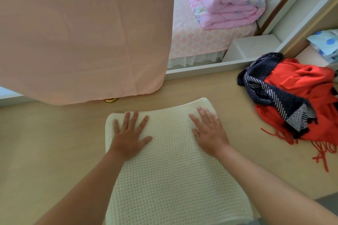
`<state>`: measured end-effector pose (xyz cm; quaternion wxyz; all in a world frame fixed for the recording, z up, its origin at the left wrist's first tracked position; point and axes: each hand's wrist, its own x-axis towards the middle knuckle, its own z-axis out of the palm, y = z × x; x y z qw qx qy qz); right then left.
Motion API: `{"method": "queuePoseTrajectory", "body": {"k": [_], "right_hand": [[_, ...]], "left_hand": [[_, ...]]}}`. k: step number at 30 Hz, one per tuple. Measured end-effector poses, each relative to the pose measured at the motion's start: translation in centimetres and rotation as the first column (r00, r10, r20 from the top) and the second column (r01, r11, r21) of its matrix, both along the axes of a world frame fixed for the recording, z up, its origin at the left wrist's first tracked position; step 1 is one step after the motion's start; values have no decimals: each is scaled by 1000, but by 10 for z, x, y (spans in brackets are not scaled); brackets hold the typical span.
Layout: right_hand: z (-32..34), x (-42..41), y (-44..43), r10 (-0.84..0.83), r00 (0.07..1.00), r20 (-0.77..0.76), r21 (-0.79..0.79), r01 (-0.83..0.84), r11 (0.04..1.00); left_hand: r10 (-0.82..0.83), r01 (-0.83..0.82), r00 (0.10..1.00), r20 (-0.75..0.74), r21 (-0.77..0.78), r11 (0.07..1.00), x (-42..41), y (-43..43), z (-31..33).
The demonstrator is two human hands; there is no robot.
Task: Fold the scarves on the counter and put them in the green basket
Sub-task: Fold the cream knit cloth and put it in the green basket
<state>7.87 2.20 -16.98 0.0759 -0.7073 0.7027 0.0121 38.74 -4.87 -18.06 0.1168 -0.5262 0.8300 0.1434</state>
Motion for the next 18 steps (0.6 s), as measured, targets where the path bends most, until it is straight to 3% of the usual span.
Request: {"method": "queuePoseTrajectory", "body": {"k": [2, 7, 10, 13, 15, 18], "right_hand": [[-11, -12, 3, -72, 997, -13, 227, 73, 971], [-3, -14, -7, -50, 986, -160, 356, 105, 929], [3, 6, -8, -55, 964, -260, 292, 133, 947], [5, 36, 14, -111, 990, -84, 103, 120, 987], [1, 43, 39, -3, 1000, -4, 91, 3, 996], [-11, 17, 82, 83, 996, 19, 141, -84, 986]], "left_hand": [[-40, 39, 999, -27, -36, 999, 14, -5, -4], [2, -1, 1000, 6, -115, 993, 31, -4, -11], [11, -6, 1000, 21, -232, 973, 7, 14, -4], [-55, 13, 987, -154, -265, 964, -16, 47, 6], [-101, 54, 972, -212, -217, 975, -13, 72, 4], [-223, 192, 961, -161, -191, 963, 23, 100, -10]]}}
